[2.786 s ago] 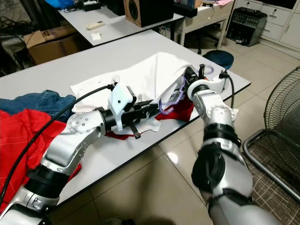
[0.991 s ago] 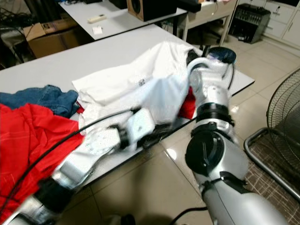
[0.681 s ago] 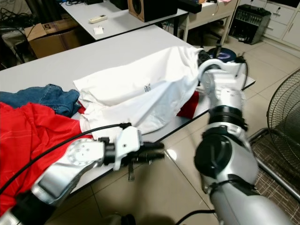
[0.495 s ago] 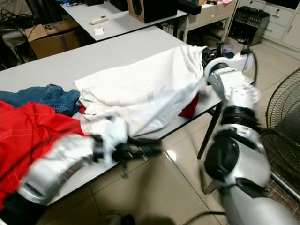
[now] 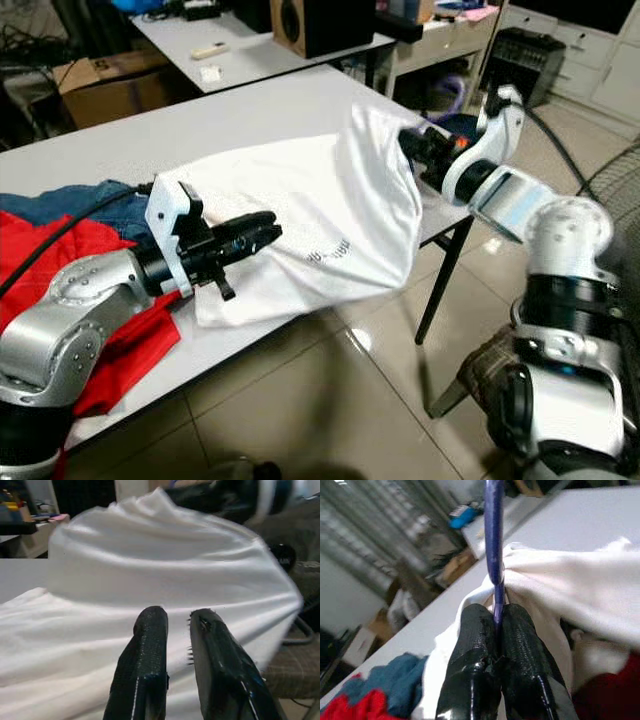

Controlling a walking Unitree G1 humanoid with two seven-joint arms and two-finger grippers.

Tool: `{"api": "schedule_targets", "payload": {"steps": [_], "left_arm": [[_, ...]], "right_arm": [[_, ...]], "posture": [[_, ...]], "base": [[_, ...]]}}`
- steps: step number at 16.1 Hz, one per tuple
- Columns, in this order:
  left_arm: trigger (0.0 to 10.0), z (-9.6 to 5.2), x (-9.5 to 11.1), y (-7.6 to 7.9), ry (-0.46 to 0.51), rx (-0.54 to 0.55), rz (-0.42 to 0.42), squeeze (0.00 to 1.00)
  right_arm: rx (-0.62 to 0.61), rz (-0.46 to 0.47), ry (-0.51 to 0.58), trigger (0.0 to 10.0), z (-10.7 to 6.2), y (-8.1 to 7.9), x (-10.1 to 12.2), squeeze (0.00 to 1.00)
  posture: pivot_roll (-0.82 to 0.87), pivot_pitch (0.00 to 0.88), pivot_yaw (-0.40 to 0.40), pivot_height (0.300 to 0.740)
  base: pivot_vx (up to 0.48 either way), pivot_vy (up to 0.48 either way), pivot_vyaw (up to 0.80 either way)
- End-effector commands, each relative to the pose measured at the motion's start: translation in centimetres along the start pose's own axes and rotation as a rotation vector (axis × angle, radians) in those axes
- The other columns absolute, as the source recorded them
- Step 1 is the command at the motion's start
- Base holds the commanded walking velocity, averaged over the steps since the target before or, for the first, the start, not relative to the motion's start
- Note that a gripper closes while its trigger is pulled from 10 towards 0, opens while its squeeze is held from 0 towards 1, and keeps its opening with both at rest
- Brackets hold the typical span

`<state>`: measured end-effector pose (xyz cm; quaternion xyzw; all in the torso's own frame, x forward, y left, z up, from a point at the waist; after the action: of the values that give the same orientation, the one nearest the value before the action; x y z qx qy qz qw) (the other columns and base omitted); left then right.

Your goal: Hang hanger

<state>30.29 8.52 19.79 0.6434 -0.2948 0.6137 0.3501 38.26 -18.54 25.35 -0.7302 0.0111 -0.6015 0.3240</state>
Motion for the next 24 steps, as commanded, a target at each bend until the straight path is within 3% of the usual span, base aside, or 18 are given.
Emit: {"api": "schedule_targets", "payload": {"steps": [1, 2, 7, 8, 13, 15, 19, 24], "left_arm": [[10.0, -0.1, -0.1, -0.5, -0.009, 0.062, -0.006, 0.0], [10.0, -0.2, -0.9, -1.1, -0.016, 0.143, -0.018, 0.0], [10.0, -2.5, -2.7, -1.5, -0.063, 0.257, -0.032, 0.0], [10.0, -3.2, -2.6, -1.6, -0.068, 0.28, -0.022, 0.0], [10.0, -4.3, -1.8, -1.4, -0.073, 0.274, 0.017, 0.0], [10.0, -4.4, -1.8, -1.1, -0.084, 0.261, 0.015, 0.0], [10.0, -4.3, -3.7, -0.3, -0.141, 0.26, 0.007, 0.0], [10.0, -4.4, -5.0, 0.4, -0.183, 0.232, 0.001, 0.0]], "right_arm": [[0.079, -0.049, 0.015, 10.0, -1.3, -1.5, 0.7, 0.0], [0.143, -0.157, -0.017, 10.0, -3.2, -3.0, 0.3, 0.0], [0.288, -0.301, -0.011, 10.0, -7.8, -6.0, 0.5, 0.0], [0.322, -0.356, -0.03, 10.0, -9.4, -6.4, 0.1, 0.0], [0.313, -0.418, -0.206, 10.0, -12.9, -5.2, -3.2, 0.0], [0.296, -0.483, -0.31, 10.0, -14.2, -4.6, -5.3, 0.0], [0.181, -0.524, -0.37, 10.0, -14.5, -3.1, -8.2, 0.0], [0.235, -0.48, -0.434, 10.0, -16.3, -4.3, -12.0, 0.0]], "posture": [[-0.04, 0.0, 0.077, 0.74], [-0.04, 0.0, 0.081, 0.74], [-0.05, 0.004, 0.09, 0.74], [-0.04, 0.01, 0.085, 0.74], [-0.02, 0.02, 0.066, 0.74], [-0.02, 0.024, 0.064, 0.74], [-0.01, 0.031, 0.067, 0.74], [-0.01, 0.038, 0.077, 0.74]], "base": [[0.0, 0.0, 0.0], [0.0, 0.0, 0.0], [0.0, 0.0, 0.0], [-0.255, 0.0, 0.0], [-0.103, 0.0, 0.0], [0.0, 0.0, 0.0], [-0.12, 0.0, 0.0], [-0.104, 0.0, 0.0]]}}
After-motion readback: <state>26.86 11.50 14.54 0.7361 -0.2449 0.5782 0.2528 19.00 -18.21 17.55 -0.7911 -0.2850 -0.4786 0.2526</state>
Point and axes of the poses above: a point about 5 cm out from each wrist's last joint towards the gripper, its own z axis pointing out of the wrist towards the gripper, its own x axis along the axis of the wrist's last joint, y = z × x, the point moved 4 cm from there along z, pointing out of the wrist towards the gripper, and after that the axes turned 7 degrees about -z, right-handed, at the moved point
